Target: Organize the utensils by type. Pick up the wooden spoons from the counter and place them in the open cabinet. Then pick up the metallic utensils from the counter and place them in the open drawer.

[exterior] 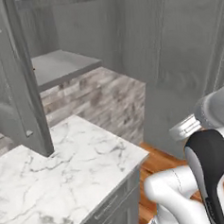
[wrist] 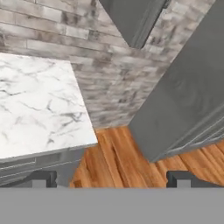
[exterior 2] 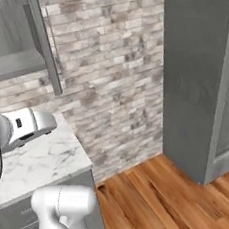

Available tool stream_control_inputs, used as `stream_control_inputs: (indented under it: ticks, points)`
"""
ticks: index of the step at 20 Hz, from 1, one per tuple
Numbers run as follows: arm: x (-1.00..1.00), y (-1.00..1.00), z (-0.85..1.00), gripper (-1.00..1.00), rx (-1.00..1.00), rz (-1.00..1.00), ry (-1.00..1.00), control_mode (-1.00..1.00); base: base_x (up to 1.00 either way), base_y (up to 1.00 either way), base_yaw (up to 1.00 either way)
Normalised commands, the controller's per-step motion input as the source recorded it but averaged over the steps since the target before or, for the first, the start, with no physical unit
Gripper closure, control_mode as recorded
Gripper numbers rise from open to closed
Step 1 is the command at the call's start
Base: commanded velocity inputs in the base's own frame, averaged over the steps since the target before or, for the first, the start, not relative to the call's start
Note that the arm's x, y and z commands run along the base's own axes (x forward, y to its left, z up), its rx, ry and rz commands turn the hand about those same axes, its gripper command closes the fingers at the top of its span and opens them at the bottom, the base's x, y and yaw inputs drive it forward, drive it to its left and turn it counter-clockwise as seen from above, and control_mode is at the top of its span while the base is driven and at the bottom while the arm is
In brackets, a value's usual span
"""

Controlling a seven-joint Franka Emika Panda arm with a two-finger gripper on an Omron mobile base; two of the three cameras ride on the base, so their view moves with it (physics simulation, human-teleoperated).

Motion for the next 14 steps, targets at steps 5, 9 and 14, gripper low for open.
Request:
stream_control_inputs:
  ticks: [5,9,14]
  points:
    - [0.00,0.00,0.00,-1.00,0.00,0.00,0.00,1.00,0.00,-0.25,-0.95]
    - [0.00,0.00,0.00,-1.00,0.00,0.00,0.00,1.00,0.00,-0.25,-0.95]
    - [0.00,0.00,0.00,-1.00,0.00,0.00,0.00,1.00,0.14,-0.40,-0.78]
